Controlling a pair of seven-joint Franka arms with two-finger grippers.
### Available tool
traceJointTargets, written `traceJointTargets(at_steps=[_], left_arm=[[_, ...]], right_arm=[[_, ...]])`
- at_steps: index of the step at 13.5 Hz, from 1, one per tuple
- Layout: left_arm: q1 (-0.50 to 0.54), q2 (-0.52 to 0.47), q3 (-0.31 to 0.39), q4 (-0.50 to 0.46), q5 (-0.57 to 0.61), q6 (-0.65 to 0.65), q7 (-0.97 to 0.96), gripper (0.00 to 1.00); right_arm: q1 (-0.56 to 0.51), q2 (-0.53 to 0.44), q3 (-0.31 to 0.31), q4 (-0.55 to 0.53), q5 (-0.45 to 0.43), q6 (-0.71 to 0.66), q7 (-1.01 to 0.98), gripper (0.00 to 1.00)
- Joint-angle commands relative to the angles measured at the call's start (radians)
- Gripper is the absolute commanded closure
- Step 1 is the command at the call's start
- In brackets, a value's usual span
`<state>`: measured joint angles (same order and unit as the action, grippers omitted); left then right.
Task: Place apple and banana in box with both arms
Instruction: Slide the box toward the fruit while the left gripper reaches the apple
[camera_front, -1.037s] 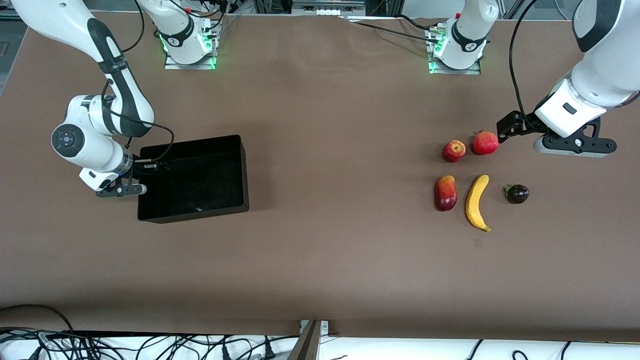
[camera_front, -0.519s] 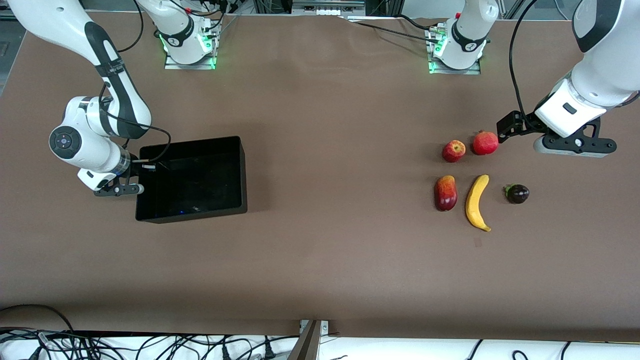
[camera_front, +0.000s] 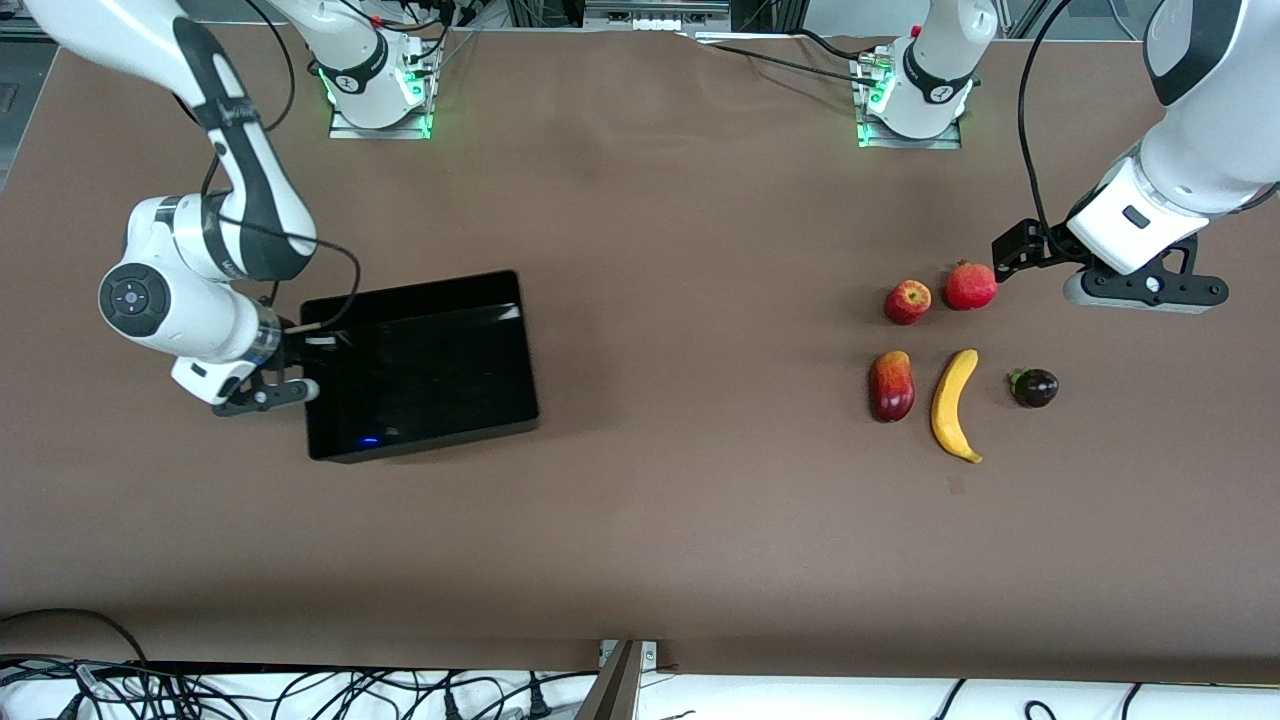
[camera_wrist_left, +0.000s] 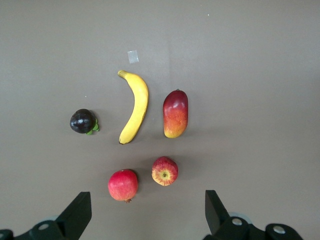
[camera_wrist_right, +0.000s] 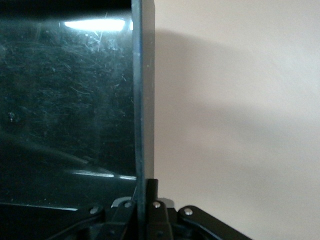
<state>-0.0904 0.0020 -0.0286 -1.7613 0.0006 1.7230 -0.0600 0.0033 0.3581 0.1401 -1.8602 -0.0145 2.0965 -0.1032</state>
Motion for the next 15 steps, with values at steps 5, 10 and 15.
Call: traceJointTargets(at_steps=[5, 10, 15], left_arm=[[-0.012, 0.009, -0.001, 0.011, 0.001, -0.077, -0.001, 0.0], [-0.002, 0.122, -0.002, 0.128, 0.004, -0.167, 0.005, 0.0], [0.001, 0.158, -0.002, -0.045, 0.019, -0.015, 0.011, 0.0]], right_arm=[[0.326, 0.099, 0.004, 0.223, 0.071, -0.049, 0.455, 1.0], [0.559, 0.29, 0.003, 0.421, 0.073, -0.024, 0.707, 1.0], [0.699, 0.397, -0.01, 0.444, 0.059, 0.122, 0.793, 1.0]])
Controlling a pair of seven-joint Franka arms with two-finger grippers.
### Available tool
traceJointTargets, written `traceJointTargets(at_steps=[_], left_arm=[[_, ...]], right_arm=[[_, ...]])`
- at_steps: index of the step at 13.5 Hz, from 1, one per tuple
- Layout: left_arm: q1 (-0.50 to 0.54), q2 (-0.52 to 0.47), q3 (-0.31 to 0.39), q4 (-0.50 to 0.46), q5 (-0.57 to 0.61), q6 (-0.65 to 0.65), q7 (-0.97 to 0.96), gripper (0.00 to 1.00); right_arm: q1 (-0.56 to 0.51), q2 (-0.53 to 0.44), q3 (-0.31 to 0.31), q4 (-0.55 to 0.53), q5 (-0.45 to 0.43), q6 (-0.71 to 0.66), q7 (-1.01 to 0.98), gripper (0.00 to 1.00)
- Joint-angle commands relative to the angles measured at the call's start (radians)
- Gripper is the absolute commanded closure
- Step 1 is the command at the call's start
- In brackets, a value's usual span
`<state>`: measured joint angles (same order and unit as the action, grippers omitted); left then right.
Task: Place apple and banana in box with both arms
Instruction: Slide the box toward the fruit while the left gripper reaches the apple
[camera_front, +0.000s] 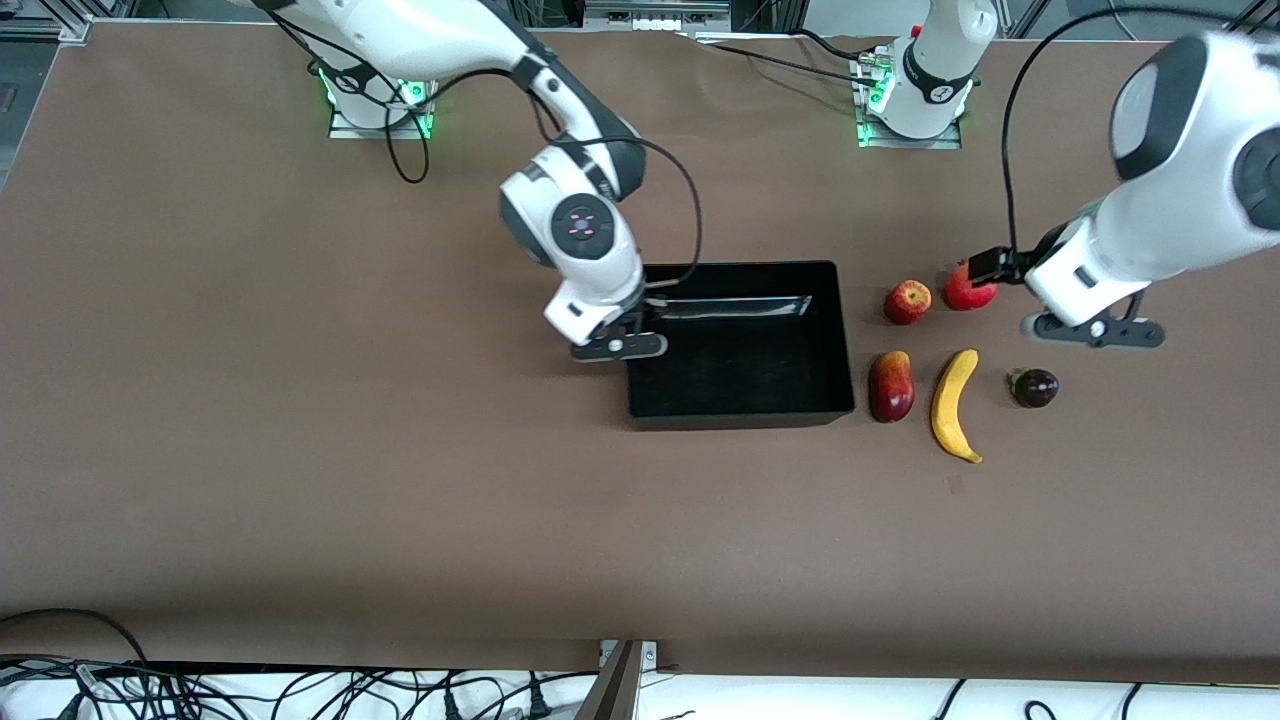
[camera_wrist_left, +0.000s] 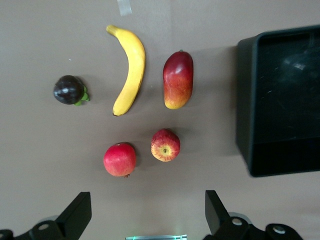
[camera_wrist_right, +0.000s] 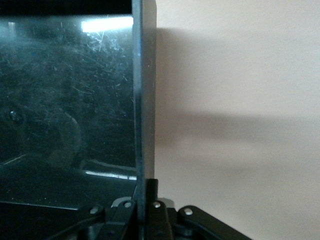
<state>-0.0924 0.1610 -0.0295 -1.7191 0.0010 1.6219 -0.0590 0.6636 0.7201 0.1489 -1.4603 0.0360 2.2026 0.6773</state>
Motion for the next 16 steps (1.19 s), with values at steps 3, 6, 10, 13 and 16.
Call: traceJointTargets(at_steps=[3, 6, 10, 13, 16], left_arm=[[-0.004, -0.008, -0.027, -0.248, 0.04, 0.226, 0.033, 0.0], [-0.003, -0.015, -0.032, -0.455, 0.056, 0.51, 0.103, 0.0], [-0.004, -0.054, -0.042, -0.66, 0.056, 0.709, 0.107, 0.0], [-0.004, -0.041, -0.059, -0.755, 0.056, 0.867, 0.102, 0.0], [-0.003, -0.003, -0.061, -0.812, 0.057, 0.987, 0.103, 0.0]], right_arm=[[0.054, 0.053, -0.035, 0.046, 0.007, 0.025, 0.013, 1.0], [0.054, 0.081, -0.035, 0.046, 0.007, 0.054, 0.025, 1.0], [0.053, 0.085, -0.037, 0.046, 0.007, 0.065, 0.033, 0.97], [0.039, 0.074, -0.04, 0.046, 0.005, 0.063, 0.028, 0.61], [0.037, 0.038, -0.063, 0.048, 0.004, 0.058, 0.021, 0.0]])
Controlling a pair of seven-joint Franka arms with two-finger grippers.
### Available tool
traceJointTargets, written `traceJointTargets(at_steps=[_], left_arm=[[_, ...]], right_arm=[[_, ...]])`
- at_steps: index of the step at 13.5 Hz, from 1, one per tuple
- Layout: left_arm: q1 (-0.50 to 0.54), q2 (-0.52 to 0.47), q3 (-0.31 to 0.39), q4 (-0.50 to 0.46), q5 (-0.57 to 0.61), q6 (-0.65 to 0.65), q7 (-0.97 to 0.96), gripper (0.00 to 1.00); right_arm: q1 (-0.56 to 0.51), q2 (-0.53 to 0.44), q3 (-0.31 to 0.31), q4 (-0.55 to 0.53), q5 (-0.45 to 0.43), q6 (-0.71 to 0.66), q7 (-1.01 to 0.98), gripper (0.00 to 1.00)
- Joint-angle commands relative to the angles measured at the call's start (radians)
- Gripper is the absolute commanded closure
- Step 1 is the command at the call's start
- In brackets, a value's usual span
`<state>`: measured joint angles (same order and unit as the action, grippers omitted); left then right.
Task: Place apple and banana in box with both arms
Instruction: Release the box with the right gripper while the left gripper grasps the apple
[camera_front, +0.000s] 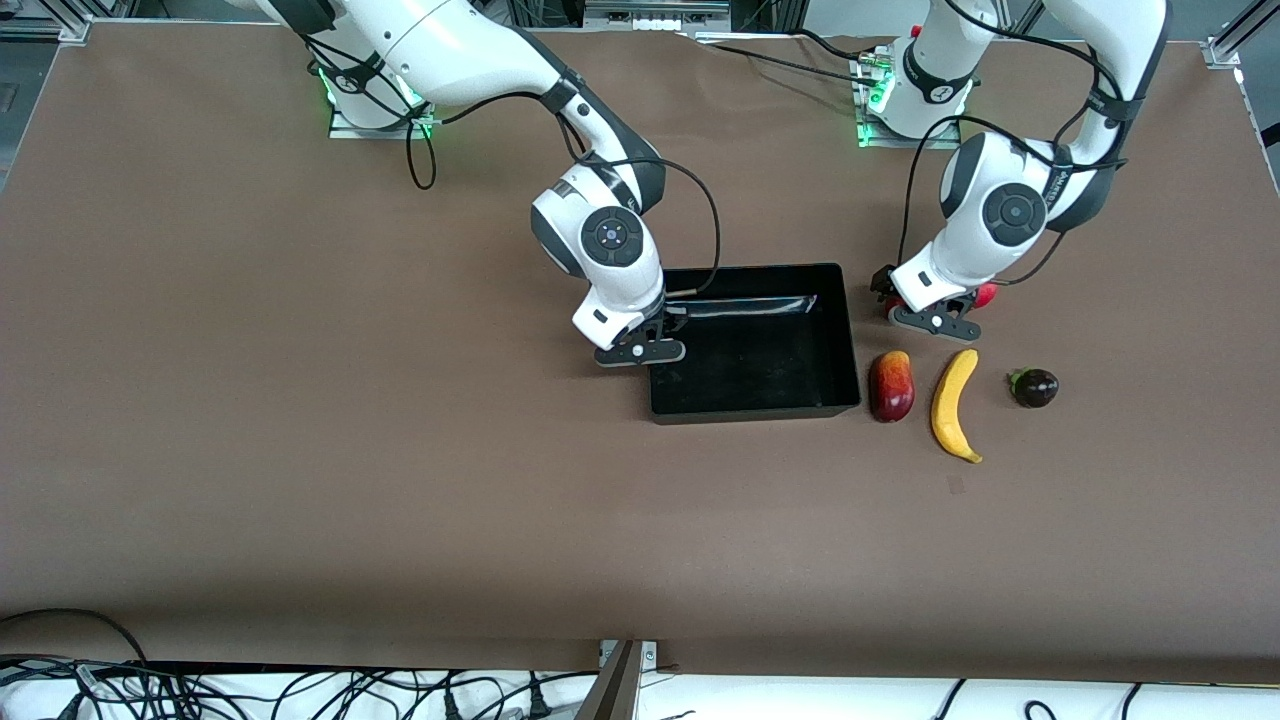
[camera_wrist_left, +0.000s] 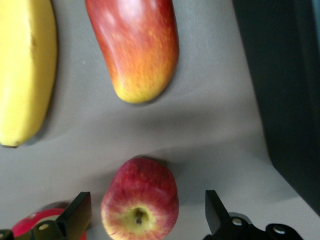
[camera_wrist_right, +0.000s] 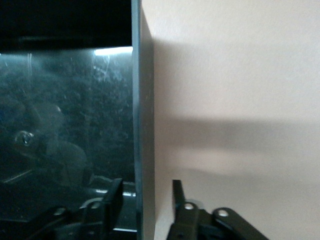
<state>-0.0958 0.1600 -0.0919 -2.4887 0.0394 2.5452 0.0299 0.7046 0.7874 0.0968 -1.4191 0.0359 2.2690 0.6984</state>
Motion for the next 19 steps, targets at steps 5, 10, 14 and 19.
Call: traceJointTargets(at_steps=[5, 10, 14, 19], left_arm=[[0.01, 0.016, 0.001, -0.055, 0.033, 0.081, 0.015, 0.45], [0.01, -0.007, 0.003, -0.041, 0.033, 0.07, 0.012, 0.92], [-0.004, -0.051, -0.026, 0.165, 0.031, -0.197, -0.007, 0.9], [-0.016, 0.042, -0.159, 0.496, 0.013, -0.52, -0.215, 0.87]], right_arm=[[-0.005, -0.21, -0.173, -0.003, 0.004, -0.178, -0.011, 0.0], [-0.106, -0.425, -0.285, -0.046, 0.097, -0.442, -0.245, 0.0], [-0.281, -0.627, -0.258, -0.173, 0.096, -0.563, -0.419, 0.0], [-0.53, -0.744, -0.174, -0.213, 0.046, -0.67, -0.618, 0.0]])
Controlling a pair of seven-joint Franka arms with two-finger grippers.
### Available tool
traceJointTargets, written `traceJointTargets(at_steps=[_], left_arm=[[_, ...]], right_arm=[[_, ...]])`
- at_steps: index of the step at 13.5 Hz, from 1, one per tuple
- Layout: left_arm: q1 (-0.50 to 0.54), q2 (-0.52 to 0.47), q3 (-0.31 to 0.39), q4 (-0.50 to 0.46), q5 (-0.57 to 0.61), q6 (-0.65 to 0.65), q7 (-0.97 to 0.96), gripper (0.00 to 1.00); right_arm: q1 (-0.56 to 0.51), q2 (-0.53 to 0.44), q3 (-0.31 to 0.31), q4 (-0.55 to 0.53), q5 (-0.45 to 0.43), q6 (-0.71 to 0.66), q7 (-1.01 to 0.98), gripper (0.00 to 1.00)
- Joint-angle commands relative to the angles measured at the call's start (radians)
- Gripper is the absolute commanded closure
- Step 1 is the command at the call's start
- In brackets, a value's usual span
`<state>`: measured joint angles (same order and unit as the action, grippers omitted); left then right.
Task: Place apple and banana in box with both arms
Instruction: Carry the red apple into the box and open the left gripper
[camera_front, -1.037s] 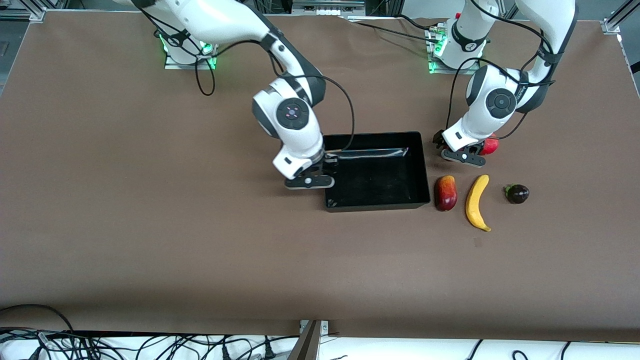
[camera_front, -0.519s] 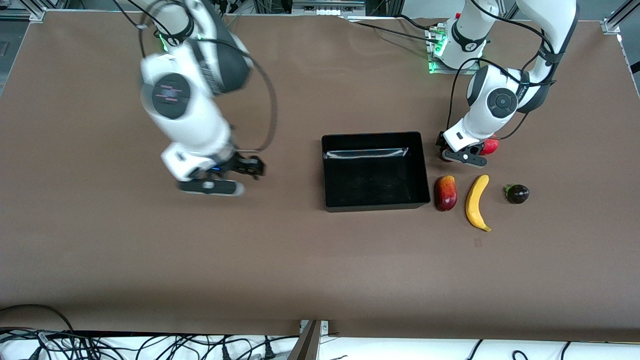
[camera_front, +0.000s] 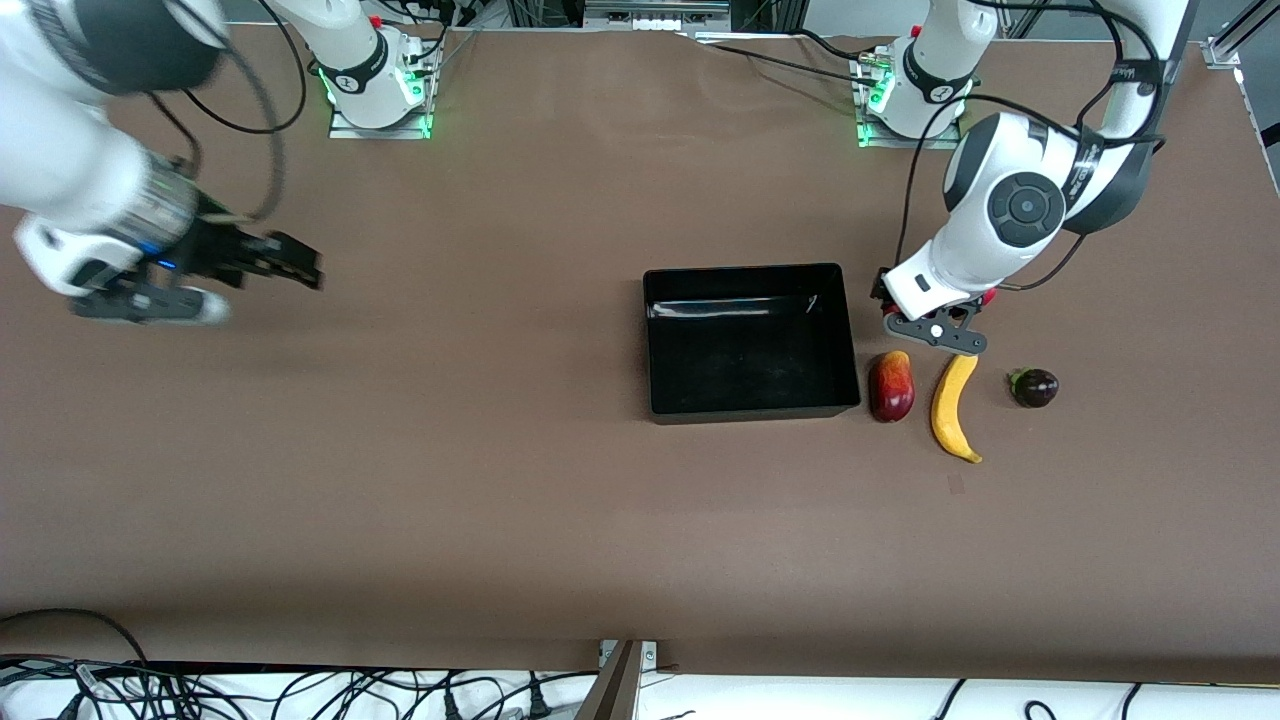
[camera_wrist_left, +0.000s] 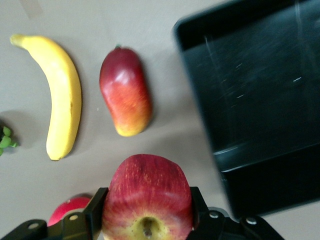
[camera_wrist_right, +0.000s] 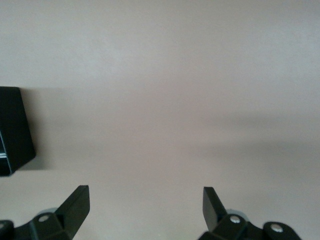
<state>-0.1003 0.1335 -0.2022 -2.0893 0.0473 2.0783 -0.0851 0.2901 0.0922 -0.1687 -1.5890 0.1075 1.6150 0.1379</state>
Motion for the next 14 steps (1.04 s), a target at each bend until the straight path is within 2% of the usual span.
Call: traceJointTargets(at_steps=[1, 3, 5, 6, 10, 11, 12, 13, 14], left_arm=[[-0.018, 0.093, -0.086, 0.116, 0.006, -0.052, -0.178, 0.87], [-0.019, 0.164, -0.137, 0.143, 0.005, -0.012, -0.258, 0.87], [-0.035, 0.212, -0.149, 0.129, 0.005, 0.057, -0.281, 0.87], [-0.039, 0.23, -0.149, 0.106, 0.005, 0.077, -0.294, 0.88], [-0.076, 0.271, -0.151, -0.027, 0.006, 0.294, -0.355, 0.86], [-0.084, 0.273, -0.151, -0.046, 0.006, 0.312, -0.357, 0.77], [-0.082, 0.273, -0.151, -0.054, 0.006, 0.312, -0.363, 0.34], [-0.082, 0.27, -0.151, -0.055, 0.006, 0.31, -0.375, 0.05], [-0.082, 0.264, -0.151, -0.048, 0.006, 0.307, -0.381, 0.0]], right_arm=[[-0.179, -0.063, 0.144, -0.048, -0.044, -0.021, -0.085, 0.0], [-0.224, -0.12, 0.166, -0.109, -0.046, -0.018, -0.093, 0.0], [-0.224, -0.173, 0.164, -0.175, -0.048, 0.008, -0.107, 0.0], [-0.224, -0.175, 0.164, -0.175, -0.066, 0.013, -0.11, 0.0], [-0.224, -0.166, 0.163, -0.157, -0.088, 0.014, -0.115, 0.0], [-0.224, -0.164, 0.163, -0.154, -0.088, 0.017, -0.113, 0.0], [-0.224, -0.161, 0.163, -0.148, -0.089, 0.022, -0.115, 0.0], [-0.224, -0.158, 0.163, -0.143, -0.089, 0.02, -0.109, 0.0], [-0.223, -0.154, 0.163, -0.122, -0.094, 0.013, -0.113, 0.0]])
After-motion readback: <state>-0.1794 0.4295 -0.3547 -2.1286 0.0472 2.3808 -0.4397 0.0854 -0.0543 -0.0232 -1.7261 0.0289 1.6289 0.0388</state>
